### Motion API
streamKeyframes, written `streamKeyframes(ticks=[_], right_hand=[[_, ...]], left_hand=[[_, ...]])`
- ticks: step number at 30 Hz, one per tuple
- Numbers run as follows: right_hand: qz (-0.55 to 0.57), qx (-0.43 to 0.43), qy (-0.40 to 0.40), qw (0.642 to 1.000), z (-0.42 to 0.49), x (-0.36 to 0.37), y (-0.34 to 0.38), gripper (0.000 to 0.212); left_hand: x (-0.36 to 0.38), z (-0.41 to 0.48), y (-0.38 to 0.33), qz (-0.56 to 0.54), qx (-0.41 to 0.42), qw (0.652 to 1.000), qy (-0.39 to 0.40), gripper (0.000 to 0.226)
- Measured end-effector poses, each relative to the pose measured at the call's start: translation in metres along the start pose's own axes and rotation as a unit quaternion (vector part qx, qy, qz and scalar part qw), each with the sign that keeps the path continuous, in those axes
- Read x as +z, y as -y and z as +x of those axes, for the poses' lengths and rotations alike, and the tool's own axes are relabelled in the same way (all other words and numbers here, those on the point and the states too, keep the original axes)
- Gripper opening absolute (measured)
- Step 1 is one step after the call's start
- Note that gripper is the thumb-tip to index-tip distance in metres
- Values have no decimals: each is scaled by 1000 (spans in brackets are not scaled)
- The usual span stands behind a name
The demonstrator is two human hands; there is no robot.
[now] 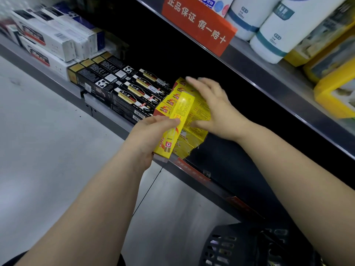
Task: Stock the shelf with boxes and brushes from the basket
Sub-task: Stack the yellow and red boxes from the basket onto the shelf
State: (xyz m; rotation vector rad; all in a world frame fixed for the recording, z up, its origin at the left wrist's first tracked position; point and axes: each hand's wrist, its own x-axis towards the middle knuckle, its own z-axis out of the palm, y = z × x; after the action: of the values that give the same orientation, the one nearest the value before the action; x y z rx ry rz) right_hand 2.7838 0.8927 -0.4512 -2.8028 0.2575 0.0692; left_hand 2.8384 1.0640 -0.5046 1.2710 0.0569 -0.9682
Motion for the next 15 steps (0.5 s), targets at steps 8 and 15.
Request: streamKeyframes(ticks=[8,15], right_hand=[[61,-5,14,998,-23,-12,-7,43],[116,116,-83,983,-22,-2,-39,32]], left_hand=[[10,-7,-8,-39,25,998,-30,26],[12,-10,6,185,180,964,-60,33]])
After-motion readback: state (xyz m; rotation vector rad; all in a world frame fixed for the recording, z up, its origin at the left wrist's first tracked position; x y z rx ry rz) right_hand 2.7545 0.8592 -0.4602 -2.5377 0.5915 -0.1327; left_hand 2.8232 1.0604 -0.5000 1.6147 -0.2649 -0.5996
